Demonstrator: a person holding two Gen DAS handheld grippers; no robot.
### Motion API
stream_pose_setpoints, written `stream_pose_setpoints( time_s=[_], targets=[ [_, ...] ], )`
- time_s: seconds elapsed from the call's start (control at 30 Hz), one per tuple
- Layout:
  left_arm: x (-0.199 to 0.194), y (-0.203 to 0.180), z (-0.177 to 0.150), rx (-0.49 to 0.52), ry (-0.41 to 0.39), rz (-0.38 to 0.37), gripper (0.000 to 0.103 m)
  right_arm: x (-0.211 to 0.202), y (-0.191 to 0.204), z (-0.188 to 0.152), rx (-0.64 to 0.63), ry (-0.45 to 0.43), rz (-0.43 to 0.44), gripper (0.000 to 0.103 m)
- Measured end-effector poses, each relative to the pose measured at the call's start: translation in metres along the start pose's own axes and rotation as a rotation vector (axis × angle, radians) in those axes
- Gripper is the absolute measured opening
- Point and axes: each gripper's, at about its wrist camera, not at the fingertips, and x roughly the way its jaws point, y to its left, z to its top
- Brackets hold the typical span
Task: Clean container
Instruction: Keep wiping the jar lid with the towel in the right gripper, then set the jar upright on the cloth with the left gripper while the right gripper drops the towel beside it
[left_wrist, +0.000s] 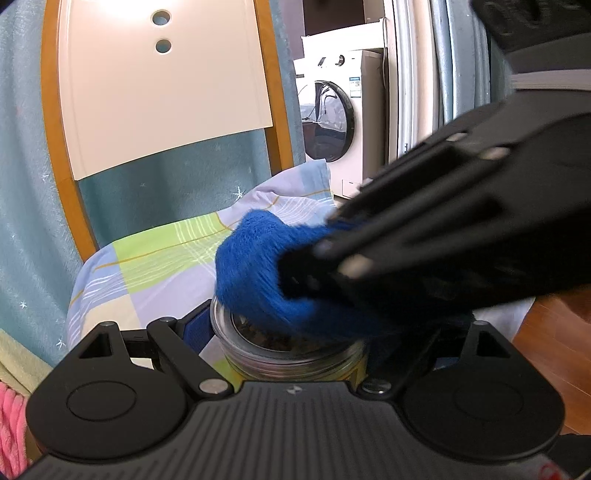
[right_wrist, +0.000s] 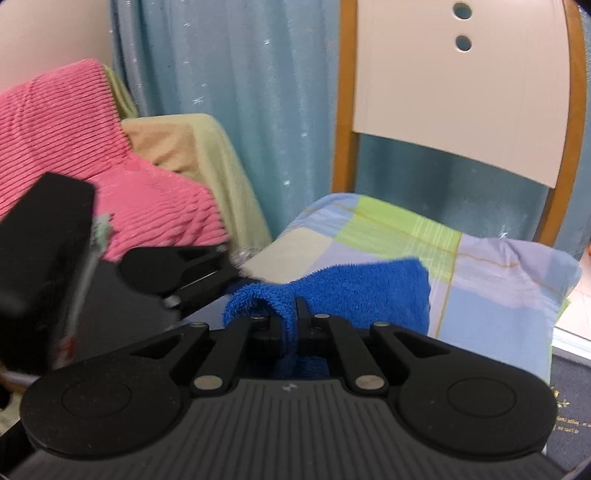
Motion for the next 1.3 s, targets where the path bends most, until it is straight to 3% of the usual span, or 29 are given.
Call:
stream_pose_setpoints(
  time_s=[0.17, 0.3, 0.43, 0.53, 0.6, 0.7, 0.9, 1.17, 1.3],
  targets=[
    [-0.001, 0.0, 0.0, -0.002, -0.001, 0.0, 0.086, -0.025, -0.034, -0.005, 0.176, -0.03, 0.023, 0.002],
    [-0.001, 0.003, 0.0, -0.01, -0.004, 0.006, 0.086, -0.062, -0.075, -0.009, 0.253, -0.08, -0.11, 0.003],
    [-0.001, 0.009, 0.0, -0.016, -0.005, 0.03, 0.086, -0.099, -0.095, 0.002, 0.143, -0.106, -0.313, 0.003],
    [0.0, 0.014, -0.001, -0.021, -0.006, 0.051, 0.086, -0.103, -0.095, 0.014, -0.046, -0.078, -0.459, 0.003],
    [0.0, 0.018, -0.001, -0.025, -0.007, 0.065, 0.086, -0.085, -0.089, 0.016, -0.206, -0.024, -0.514, 0.003],
    [0.001, 0.023, -0.001, -0.03, -0.008, 0.086, 0.086, -0.041, -0.078, 0.003, -0.356, 0.052, -0.507, 0.003],
    [-0.001, 0.022, -0.002, -0.028, -0.007, 0.096, 0.086, 0.035, -0.041, -0.041, -0.49, 0.14, -0.369, 0.002],
    [0.002, 0.019, -0.003, -0.031, -0.028, 0.089, 0.086, 0.047, -0.028, -0.061, -0.51, 0.124, -0.346, 0.002],
    [0.006, 0.016, -0.002, -0.038, -0.035, 0.086, 0.086, 0.047, -0.019, -0.069, -0.594, 0.159, -0.376, 0.002]
  ],
)
